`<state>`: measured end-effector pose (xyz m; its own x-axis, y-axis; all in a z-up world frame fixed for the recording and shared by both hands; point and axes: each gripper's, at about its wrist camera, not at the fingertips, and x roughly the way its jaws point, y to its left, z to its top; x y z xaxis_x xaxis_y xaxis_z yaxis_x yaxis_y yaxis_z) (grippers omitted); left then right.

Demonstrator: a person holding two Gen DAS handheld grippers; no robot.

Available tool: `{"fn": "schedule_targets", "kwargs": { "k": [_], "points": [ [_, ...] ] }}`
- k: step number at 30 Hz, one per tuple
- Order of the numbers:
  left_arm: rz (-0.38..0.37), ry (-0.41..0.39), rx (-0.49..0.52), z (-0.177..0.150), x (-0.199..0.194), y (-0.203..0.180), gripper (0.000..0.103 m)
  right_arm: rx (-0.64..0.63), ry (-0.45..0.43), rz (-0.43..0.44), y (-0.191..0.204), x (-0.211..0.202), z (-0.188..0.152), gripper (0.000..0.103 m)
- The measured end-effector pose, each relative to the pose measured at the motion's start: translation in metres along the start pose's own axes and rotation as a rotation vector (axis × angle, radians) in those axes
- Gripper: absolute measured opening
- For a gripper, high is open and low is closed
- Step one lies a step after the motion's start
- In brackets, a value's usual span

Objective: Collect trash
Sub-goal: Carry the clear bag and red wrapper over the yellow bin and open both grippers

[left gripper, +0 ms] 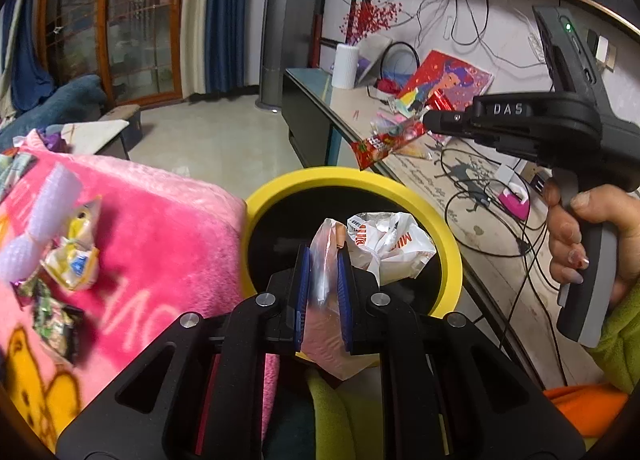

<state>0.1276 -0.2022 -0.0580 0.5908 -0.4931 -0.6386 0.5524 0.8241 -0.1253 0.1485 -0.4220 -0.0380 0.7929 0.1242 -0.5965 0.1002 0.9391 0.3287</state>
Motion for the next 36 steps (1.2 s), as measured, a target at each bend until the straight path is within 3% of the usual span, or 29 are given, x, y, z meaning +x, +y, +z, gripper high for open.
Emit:
{"fn": "schedule_targets", "kwargs": {
  "k": [16,18,19,21,25,28,36],
  "points": [
    [-0.030,0.023,-0.020,0.000,0.022,0.000,0.012,0.027,0.058,0.002,-0.010,0.017,-0.005,0.006],
    [-0.036,0.029,-0.028,0.000,0.024,0.002,0.025,0.030,0.075,0.001,-0.010,0.021,-0.006,0.011],
    [-0.033,0.028,-0.040,0.000,0.024,0.004,0.037,0.030,0.083,0.001,-0.010,0.023,-0.007,0.014],
    [-0.041,0.024,-0.067,0.001,0.023,0.009,0.053,0.027,0.097,-0.008,-0.009,0.026,-0.009,0.045],
    [-0.025,0.002,-0.114,0.004,0.014,0.019,0.082,0.017,0.103,-0.015,-0.007,0.029,-0.011,0.049],
    [-0.032,-0.016,-0.157,0.005,0.006,0.027,0.091,0.013,0.099,-0.017,-0.005,0.028,-0.012,0.050],
    [0.016,-0.072,-0.187,0.009,-0.014,0.039,0.092,-0.027,0.051,-0.017,0.008,0.016,-0.007,0.057]
  ]
}}
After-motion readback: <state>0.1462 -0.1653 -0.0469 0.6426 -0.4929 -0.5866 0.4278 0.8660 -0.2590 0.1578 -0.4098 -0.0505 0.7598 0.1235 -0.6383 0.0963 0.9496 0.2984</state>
